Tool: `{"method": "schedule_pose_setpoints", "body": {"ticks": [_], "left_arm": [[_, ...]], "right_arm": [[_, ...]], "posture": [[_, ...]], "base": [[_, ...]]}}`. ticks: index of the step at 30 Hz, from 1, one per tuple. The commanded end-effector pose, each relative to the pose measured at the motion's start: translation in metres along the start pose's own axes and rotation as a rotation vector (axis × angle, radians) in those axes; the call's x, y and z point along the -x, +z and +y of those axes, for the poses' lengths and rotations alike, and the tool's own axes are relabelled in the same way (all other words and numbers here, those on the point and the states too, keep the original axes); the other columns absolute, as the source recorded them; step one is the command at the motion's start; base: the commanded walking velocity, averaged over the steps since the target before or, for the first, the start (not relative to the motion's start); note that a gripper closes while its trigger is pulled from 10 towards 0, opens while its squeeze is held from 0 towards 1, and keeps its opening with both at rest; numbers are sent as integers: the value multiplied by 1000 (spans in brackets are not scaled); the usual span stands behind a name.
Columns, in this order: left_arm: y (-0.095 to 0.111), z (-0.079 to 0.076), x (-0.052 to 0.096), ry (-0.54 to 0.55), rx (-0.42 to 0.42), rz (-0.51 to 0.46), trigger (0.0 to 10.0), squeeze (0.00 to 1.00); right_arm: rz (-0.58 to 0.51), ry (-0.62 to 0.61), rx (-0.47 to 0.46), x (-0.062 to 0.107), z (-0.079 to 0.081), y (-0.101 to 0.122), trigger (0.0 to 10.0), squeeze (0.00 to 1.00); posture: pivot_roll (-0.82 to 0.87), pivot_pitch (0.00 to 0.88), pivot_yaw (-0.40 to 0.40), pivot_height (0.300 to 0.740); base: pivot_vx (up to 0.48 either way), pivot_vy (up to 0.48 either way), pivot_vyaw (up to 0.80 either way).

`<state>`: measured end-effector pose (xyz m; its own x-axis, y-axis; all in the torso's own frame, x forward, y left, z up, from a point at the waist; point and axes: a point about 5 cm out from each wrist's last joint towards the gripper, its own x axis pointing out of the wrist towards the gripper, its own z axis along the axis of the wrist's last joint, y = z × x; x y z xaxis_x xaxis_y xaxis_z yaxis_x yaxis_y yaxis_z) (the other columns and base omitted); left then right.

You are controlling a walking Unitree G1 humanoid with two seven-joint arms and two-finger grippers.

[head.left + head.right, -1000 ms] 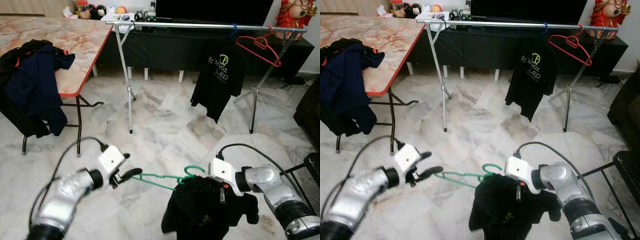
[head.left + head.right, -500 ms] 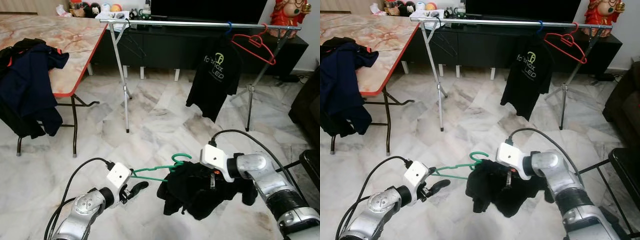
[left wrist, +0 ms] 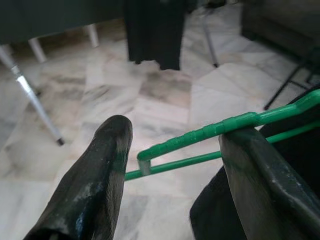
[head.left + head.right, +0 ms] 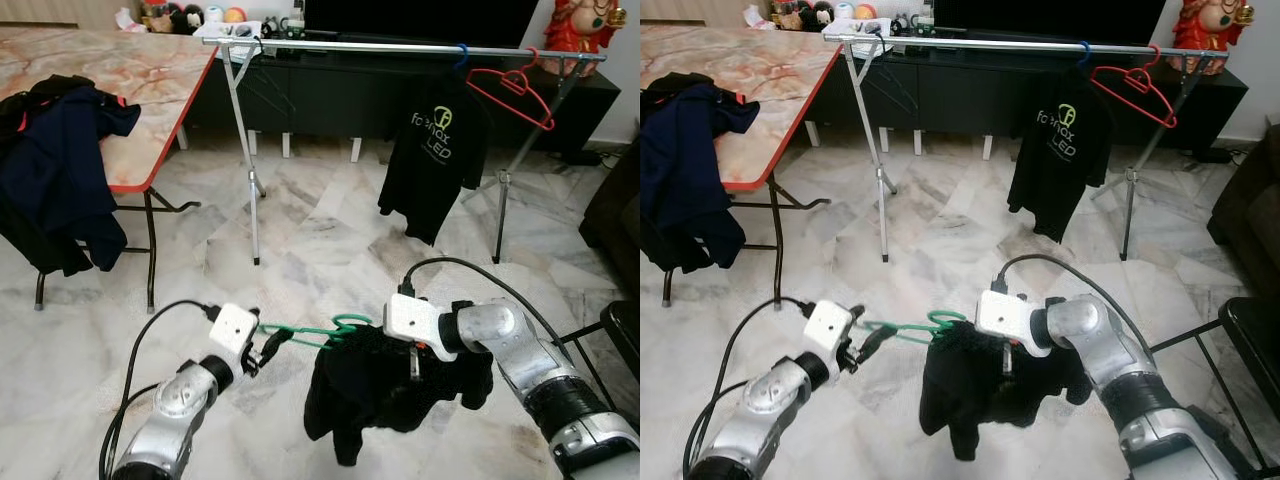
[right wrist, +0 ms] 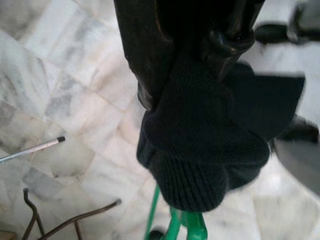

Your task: Hang hanger

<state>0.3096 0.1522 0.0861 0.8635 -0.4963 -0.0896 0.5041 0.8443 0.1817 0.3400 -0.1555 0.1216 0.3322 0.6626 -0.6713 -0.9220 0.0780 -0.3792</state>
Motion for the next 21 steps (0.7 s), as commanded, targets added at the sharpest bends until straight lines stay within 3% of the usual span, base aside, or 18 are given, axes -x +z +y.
{"method": "schedule_pose_setpoints", "body": {"ticks": [1, 4, 10, 13, 14, 15, 19, 21], "left_arm": [[19, 9, -1, 7, -14, -79, 10000, 0], [23, 12, 4, -55, -41, -65, 10000, 0], [15, 27, 17, -32, -68, -14, 10000, 0], [11, 27, 21, -52, -63, 2, 10000, 0], [9, 24, 23, -75, -55, 12, 10000, 0], [1, 14, 28, -179, -38, 76, 10000, 0], [-13, 5, 34, -272, -56, 175, 10000, 0], [-28, -3, 39, -328, -100, 270, 10000, 0]], "right_arm": [[119, 52, 4, -1, 12, -18, 0, 0], [192, -23, -16, 2, 8, -30, 0, 0], [263, -173, -69, 10, -6, -38, 0, 0], [268, -232, -100, 12, -10, -40, 0, 0], [258, -250, -107, 12, -11, -39, 0, 0], [190, -294, -166, 9, -15, -34, 0, 0], [115, -341, -227, 8, -20, -27, 0, 0], [16, -367, -273, 7, -26, -15, 0, 0]], "posture": [[18, 137, -56, 740], [19, 140, -55, 740], [20, 147, -54, 740], [19, 148, -55, 740], [22, 149, -55, 740], [24, 150, -56, 740], [24, 150, -56, 740], [25, 151, -55, 740]], "base": [[0, 0, 0], [0, 0, 0], [0, 0, 0], [0, 0, 0], [0, 0, 0], [0, 0, 0], [0, 0, 0], [0, 0, 0]]}}
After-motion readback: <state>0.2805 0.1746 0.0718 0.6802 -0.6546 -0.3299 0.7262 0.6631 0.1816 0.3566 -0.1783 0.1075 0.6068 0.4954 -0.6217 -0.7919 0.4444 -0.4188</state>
